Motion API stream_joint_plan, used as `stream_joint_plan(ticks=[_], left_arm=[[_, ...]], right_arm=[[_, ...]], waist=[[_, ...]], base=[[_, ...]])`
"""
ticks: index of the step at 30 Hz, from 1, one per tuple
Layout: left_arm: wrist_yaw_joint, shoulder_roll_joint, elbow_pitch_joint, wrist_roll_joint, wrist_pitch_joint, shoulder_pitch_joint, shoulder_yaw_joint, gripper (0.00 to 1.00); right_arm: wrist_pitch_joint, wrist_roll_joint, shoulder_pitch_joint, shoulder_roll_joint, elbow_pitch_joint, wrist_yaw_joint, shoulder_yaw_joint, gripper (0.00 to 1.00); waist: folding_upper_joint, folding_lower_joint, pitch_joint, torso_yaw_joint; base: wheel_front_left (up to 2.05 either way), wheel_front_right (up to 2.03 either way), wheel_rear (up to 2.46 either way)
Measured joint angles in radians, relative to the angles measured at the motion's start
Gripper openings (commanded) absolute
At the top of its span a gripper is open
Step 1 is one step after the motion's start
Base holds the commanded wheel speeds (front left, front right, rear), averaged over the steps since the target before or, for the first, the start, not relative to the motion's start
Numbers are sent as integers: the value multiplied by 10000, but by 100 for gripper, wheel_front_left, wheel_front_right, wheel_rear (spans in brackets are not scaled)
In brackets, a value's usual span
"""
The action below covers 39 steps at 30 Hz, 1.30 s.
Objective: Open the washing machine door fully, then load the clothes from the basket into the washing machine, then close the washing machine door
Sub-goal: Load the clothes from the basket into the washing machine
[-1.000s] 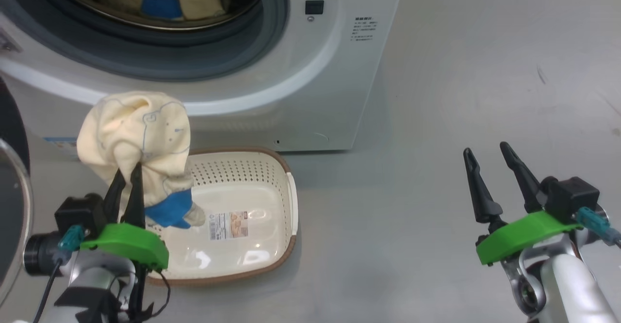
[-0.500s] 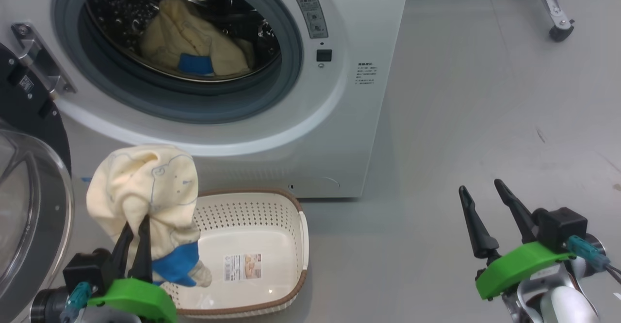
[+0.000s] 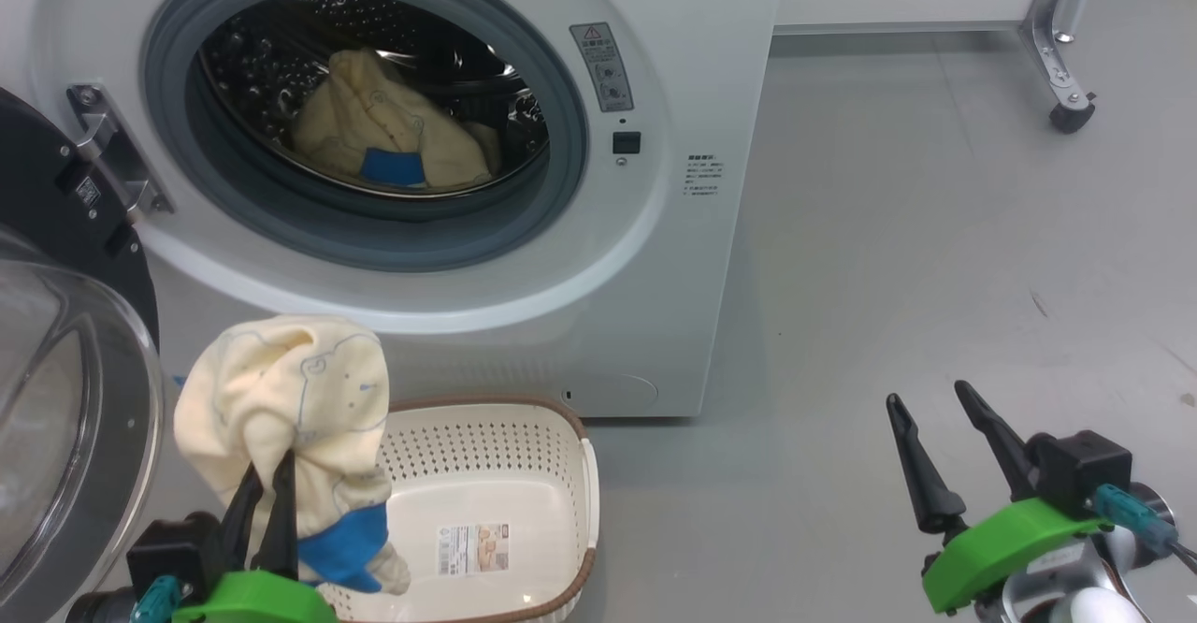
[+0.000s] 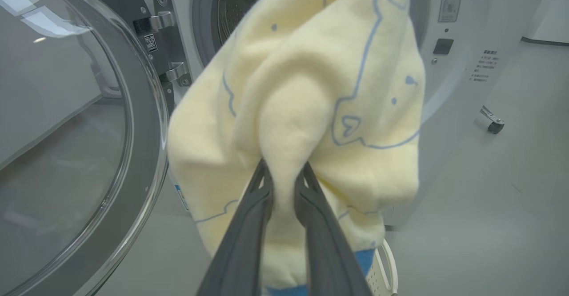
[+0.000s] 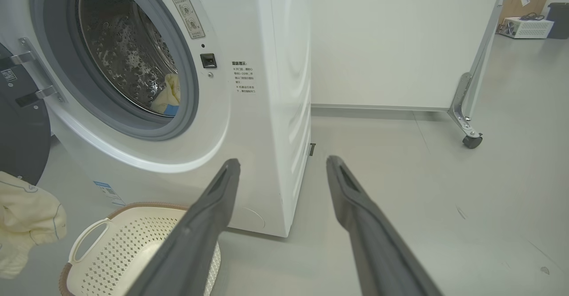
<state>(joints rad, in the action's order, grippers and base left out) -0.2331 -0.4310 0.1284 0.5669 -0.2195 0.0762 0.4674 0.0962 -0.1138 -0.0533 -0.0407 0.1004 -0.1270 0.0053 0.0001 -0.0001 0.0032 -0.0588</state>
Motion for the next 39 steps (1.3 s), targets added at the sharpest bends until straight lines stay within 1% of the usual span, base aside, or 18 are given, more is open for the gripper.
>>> stream_joint_plan(ticks=[19,24,31,39], left_arm=[[-10,-17,2,61,-2,20,63,0],[8,-12,102,63,-4,268,59,0],[318,19,688,232,-2,1339,-6,0],[1022,73,1908,430,263,3065,-94,0]], right_arm=[[-12,4,-30,0,-142,0,19,100],[-12,-8,-11,2,-138,0,230,100],[17,-12,357,2,-140,0,360,100],[316,-230,1066,0,-90,0,378,100]], waist=[[0,0,265,-49],[0,0,473,-85],[0,1,1053,-190],[0,2,2085,-464]], base=[[0,0,0],[0,0,0],[0,0,0],[0,0,0]])
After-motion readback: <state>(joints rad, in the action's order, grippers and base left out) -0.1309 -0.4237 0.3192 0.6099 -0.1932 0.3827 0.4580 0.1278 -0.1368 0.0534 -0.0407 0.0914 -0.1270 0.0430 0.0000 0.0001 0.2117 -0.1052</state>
